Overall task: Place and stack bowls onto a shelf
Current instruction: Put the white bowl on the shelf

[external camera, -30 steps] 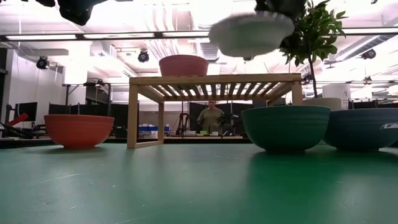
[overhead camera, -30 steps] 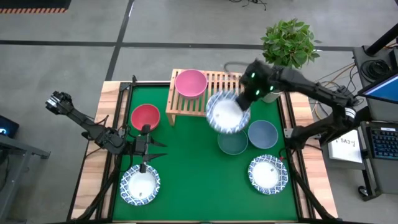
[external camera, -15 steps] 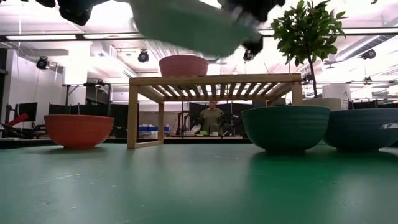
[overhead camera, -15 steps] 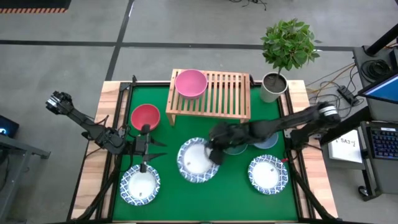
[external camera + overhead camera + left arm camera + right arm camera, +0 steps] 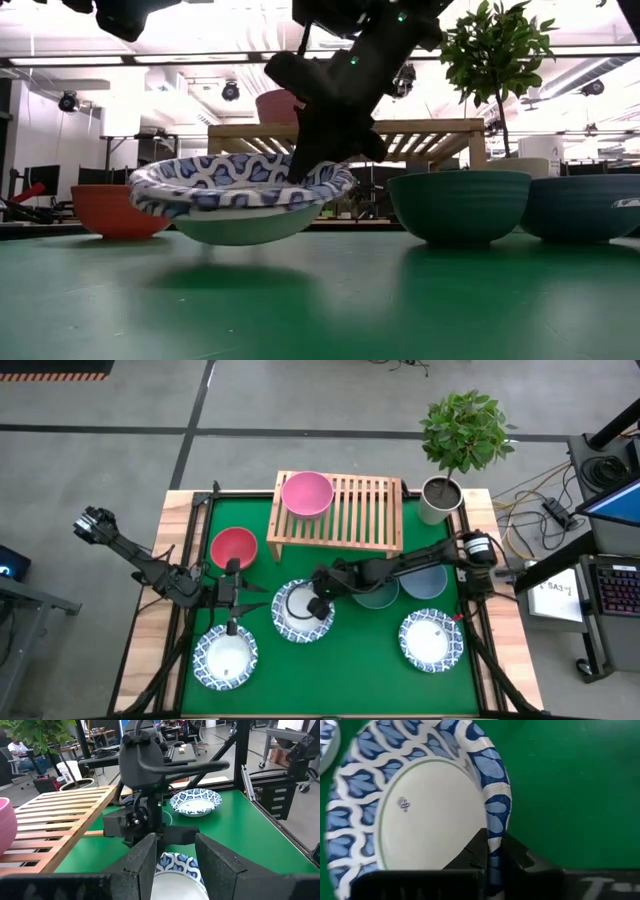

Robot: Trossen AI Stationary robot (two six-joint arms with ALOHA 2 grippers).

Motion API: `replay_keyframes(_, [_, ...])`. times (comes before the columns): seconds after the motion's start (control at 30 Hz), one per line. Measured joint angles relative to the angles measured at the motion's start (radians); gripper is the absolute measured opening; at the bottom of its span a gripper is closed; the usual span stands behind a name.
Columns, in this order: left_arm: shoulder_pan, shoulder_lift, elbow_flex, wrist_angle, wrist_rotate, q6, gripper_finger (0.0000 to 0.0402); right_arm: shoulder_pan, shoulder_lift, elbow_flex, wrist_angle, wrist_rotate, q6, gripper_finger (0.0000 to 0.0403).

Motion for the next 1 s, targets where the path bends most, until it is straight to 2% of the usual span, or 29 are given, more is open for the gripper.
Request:
replay_keyframes(0.3, [0.000, -0.001, 0.000, 0.000, -0.001, 0.004, 0.0120, -0.033, -0.056, 0.003, -0.067, 0.007, 0.002, 0.0115])
replay_keyframes(0.4, [0.000, -0.002, 0.000, 0.003, -0.002, 0.004, 0.0120, -0.035, -0.091, 0.017, -0.113, 0.007, 0.002, 0.0133])
replay_keyframes(0.53, [0.000, -0.004, 0.005, 0.007, -0.029, 0.017, 0.0120, -0.016, -0.132, 0.033, -0.131, -0.031, -0.049, 0.0137])
replay_keyframes(0.73, [0.000, -0.004, 0.017, 0.012, -0.037, 0.026, 0.0120, 0.119, -0.113, 0.035, 0.005, -0.048, -0.184, 0.0130])
replay_keyframes(0.87, [0.000, -0.004, 0.017, 0.013, -0.037, 0.026, 0.0120, 0.202, -0.046, 0.035, 0.112, 0.041, -0.230, 0.0130])
replay_keyframes(1.0, [0.000, -0.004, 0.017, 0.019, -0.036, 0.026, 0.0120, 0.241, 0.017, 0.034, 0.124, 0.154, -0.233, 0.0125])
